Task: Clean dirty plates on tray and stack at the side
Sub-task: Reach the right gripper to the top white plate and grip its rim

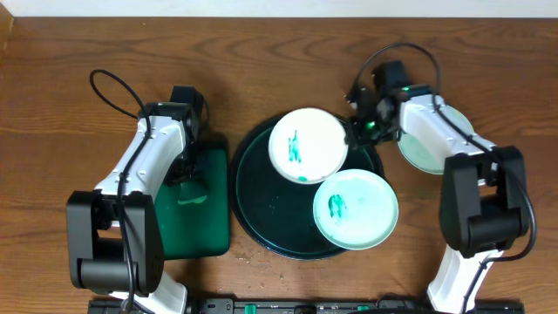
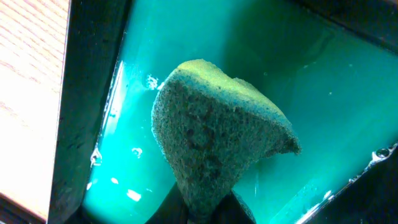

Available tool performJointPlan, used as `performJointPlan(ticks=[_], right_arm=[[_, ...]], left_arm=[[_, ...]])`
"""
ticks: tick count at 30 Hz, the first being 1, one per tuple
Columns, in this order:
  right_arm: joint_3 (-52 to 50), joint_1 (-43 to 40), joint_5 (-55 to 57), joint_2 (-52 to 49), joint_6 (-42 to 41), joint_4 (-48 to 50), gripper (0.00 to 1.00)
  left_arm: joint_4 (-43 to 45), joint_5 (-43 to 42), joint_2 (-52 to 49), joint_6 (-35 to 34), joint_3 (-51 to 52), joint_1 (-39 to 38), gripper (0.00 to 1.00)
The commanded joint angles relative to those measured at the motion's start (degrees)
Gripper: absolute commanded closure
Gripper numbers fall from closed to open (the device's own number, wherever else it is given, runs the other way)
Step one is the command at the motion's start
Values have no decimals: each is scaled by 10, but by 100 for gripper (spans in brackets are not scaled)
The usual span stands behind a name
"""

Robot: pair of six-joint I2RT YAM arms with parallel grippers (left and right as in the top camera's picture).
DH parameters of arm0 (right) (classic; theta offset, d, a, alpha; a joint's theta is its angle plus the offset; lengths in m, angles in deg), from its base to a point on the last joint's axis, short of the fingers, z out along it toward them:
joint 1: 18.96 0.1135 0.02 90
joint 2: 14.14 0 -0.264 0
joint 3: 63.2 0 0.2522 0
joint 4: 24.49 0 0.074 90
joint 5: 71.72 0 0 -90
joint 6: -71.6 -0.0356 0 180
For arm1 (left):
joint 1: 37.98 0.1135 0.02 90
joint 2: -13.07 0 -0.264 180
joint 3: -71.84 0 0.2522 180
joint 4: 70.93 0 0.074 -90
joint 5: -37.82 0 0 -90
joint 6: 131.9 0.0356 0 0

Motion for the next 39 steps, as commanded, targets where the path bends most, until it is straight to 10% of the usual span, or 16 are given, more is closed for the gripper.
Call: performJointPlan(ticks=[1,3,6,7,25,31,39], right_arm=[[5,37,1,0,-18,-9,99],[5,51,32,0,-46,-8,98],[5,65,75,0,-97,-5,53],[5,67,75,0,-102,-2,53],[4,83,63,-41,-151,52,69],[4,90,64,-55,-152,54,99],[4,90,96,-59,-151,50,99]], left_arm=[[-2,1,-2,6,-6,1,93],[-2,1,-2,6,-6,1,93],[-2,1,-2,6,-6,1,93],[-2,1,-2,6,-6,1,93],[-3,1,-2,6,-6,1,93],[-3,1,-2,6,-6,1,92],[-3,1,-2,6,-6,1,93]])
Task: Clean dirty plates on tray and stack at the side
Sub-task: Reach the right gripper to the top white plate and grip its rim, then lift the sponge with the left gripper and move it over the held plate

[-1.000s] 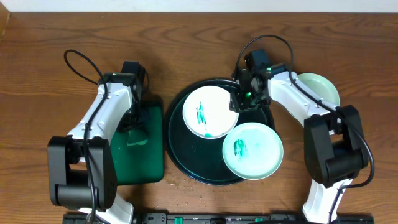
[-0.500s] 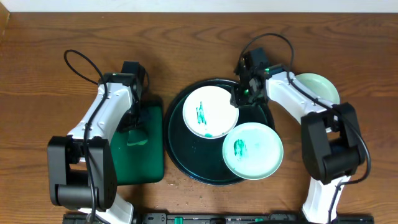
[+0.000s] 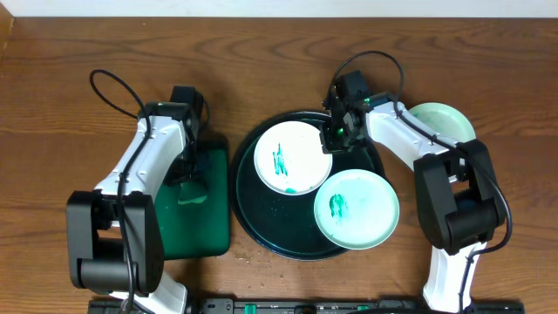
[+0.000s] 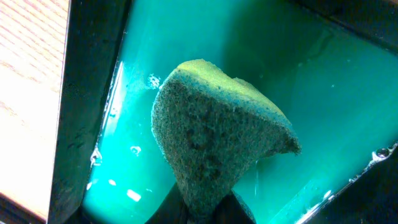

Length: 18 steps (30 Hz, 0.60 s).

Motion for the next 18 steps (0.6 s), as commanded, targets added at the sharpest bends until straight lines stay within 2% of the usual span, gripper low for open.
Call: performJointPlan(ticks=[1,6,18], right_arm=[[1,7,26,-22,-4,-7,99],[1,7,26,-22,-2,-12,99],[1,7,26,-22,-2,-17,99]], left_arm=[[-2,-1,-2,10,-6,1,93],[11,-51,-1,58,-6,0,93],[9,-53,-31,57,-6,-1,93]])
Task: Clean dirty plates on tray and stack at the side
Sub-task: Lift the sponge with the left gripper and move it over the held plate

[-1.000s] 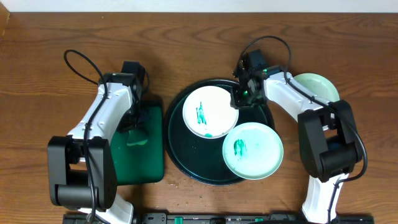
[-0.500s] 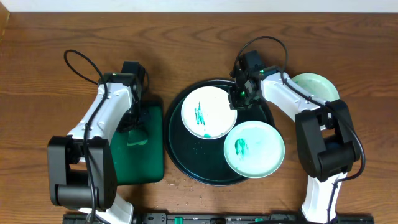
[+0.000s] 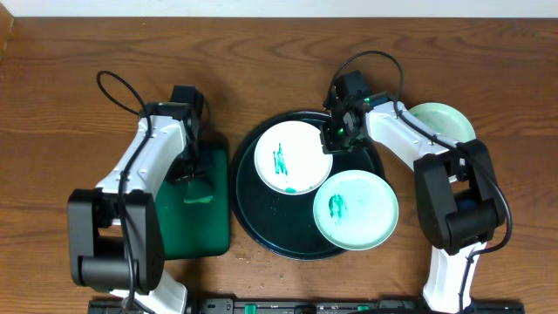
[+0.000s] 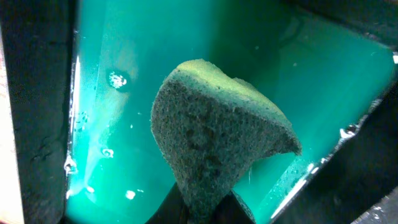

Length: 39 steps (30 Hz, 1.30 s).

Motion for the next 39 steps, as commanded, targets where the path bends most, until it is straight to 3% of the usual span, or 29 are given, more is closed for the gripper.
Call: performJointPlan(ticks=[1,21,39], right_arm=[[-1,7,21,-22,-1,-10,99],[-1,7,19,-22,9,-17,99],[-1,7,19,-22,19,-16,99]], left_arm=[[-3,-4,-26,10,-6,-1,93],[21,-18,-94,19,-7,-1,93],[7,12,179,27,-7,-16,93]])
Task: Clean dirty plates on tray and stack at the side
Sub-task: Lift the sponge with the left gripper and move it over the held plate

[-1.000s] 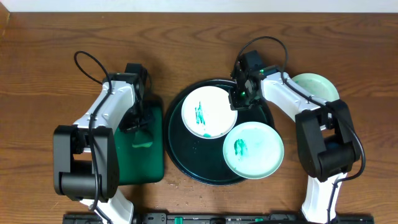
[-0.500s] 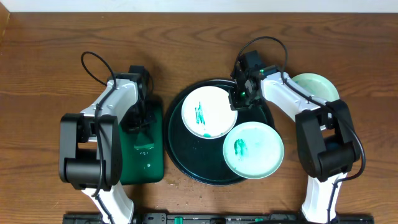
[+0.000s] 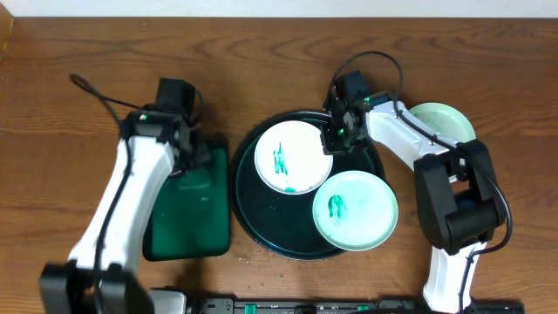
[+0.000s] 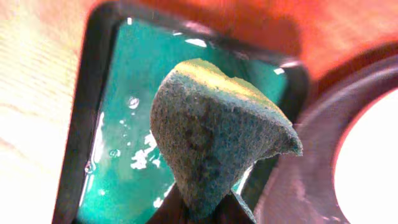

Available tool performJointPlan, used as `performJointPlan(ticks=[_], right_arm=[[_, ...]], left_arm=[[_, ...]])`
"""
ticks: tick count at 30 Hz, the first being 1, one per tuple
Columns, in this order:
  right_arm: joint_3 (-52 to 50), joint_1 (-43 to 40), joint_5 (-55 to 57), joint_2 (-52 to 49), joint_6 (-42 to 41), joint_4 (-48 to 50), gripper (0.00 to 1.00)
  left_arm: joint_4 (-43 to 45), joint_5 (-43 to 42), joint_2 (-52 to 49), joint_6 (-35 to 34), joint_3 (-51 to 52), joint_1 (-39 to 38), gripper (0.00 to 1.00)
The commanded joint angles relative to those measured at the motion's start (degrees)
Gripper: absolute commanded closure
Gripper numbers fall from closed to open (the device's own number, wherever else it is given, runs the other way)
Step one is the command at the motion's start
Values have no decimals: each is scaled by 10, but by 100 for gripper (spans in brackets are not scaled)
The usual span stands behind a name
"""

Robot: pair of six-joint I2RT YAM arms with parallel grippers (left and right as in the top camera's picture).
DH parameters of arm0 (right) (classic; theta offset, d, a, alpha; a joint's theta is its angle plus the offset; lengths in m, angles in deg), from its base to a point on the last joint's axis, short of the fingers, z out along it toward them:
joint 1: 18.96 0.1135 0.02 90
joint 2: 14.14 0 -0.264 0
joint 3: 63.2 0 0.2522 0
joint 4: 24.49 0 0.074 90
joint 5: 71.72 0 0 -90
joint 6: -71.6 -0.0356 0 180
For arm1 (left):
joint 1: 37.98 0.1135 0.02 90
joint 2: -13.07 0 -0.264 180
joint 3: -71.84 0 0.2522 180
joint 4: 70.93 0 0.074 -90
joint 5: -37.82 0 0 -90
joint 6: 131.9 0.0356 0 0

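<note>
My left gripper (image 4: 205,208) is shut on a green sponge (image 4: 217,137), held above the right edge of the green water basin (image 4: 134,143), beside the tray. On the round dark tray (image 3: 261,231) lie a white plate (image 3: 296,170) and a mint plate (image 3: 362,218), each smeared with green. My right gripper (image 3: 335,135) sits at the white plate's far right rim, apparently shut on it. A clean mint plate (image 3: 445,126) lies on the table to the right, partly under the right arm.
The basin (image 3: 187,222) stands directly left of the tray, nearly touching it. My left arm (image 3: 131,201) reaches over the table to the basin's left. A black cable loops above the right wrist.
My left gripper has come up out of the basin's water with the sponge and now hangs over the basin's right edge, by the tray. The right gripper and both tray plates are unchanged.
The left gripper held the sponge in the basin's water while the right gripper was at the white plate's rim, farther back on the tray. Then the plate and right gripper were farther left and forward. Now the sponge is out of the water, near the tray.
</note>
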Motion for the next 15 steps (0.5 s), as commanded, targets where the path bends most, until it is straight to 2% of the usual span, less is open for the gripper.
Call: performJointPlan(ticks=[1,10,15], right_arm=[[-3,7,18,-22,8,-7,99],[-3,7,18,-22,6,-7,99],[-3,7,18,-22,6,-7,99]], left_arm=[[3,10,21,10,-4,-1,93],[61,-179,-4,47,-4,-14,93],[105,-205,-42,12,-4,-61,92]])
